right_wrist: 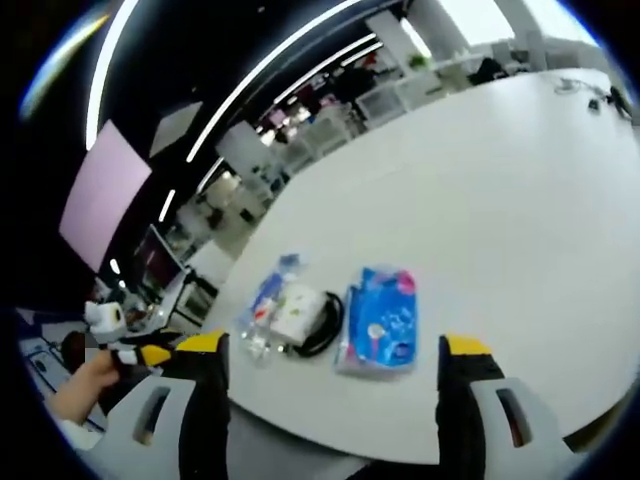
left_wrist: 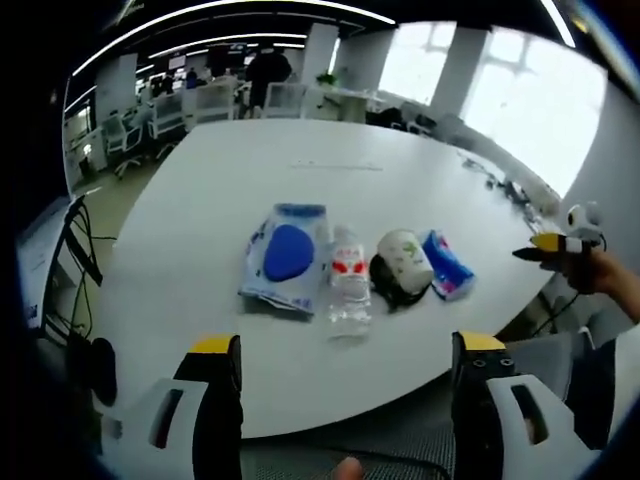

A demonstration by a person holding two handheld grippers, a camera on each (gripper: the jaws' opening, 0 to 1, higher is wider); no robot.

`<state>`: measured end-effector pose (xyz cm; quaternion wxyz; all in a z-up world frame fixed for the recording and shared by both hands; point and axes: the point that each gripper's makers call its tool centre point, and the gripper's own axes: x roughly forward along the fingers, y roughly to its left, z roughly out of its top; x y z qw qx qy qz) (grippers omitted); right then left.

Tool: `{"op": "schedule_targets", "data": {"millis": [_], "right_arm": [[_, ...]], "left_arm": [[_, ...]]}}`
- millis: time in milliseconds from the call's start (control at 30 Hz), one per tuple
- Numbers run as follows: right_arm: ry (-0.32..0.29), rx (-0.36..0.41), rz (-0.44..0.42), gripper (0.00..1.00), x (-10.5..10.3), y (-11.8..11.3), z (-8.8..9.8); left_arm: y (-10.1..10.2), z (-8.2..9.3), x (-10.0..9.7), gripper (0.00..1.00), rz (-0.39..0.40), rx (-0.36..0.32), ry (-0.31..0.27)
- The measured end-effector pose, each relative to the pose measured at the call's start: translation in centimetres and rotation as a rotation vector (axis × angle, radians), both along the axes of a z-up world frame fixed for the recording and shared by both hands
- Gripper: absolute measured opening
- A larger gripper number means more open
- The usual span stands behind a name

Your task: Arrange the tabletop items into an orderly group along one side of the table until the central work area is clear of visible clutter.

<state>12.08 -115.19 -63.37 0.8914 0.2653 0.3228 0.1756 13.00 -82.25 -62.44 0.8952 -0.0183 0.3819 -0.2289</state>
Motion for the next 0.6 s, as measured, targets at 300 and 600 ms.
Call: {"op": "schedule_targets", "data": {"millis": [300, 600], "right_arm": [[0.025, 0.02, -0.024, 0.83, 0.9, 0.5, -0.8], [0.04, -0.013, -0.021, 0.82, 1.5, 1.2, -1.1]], "left_arm": [[0.4, -0.4, -0.1, 0.83, -0.009, 0.003, 0.012], [0.1, -0.7, 1.3, 0.83, -0.039, -0.006, 0.02]]}}
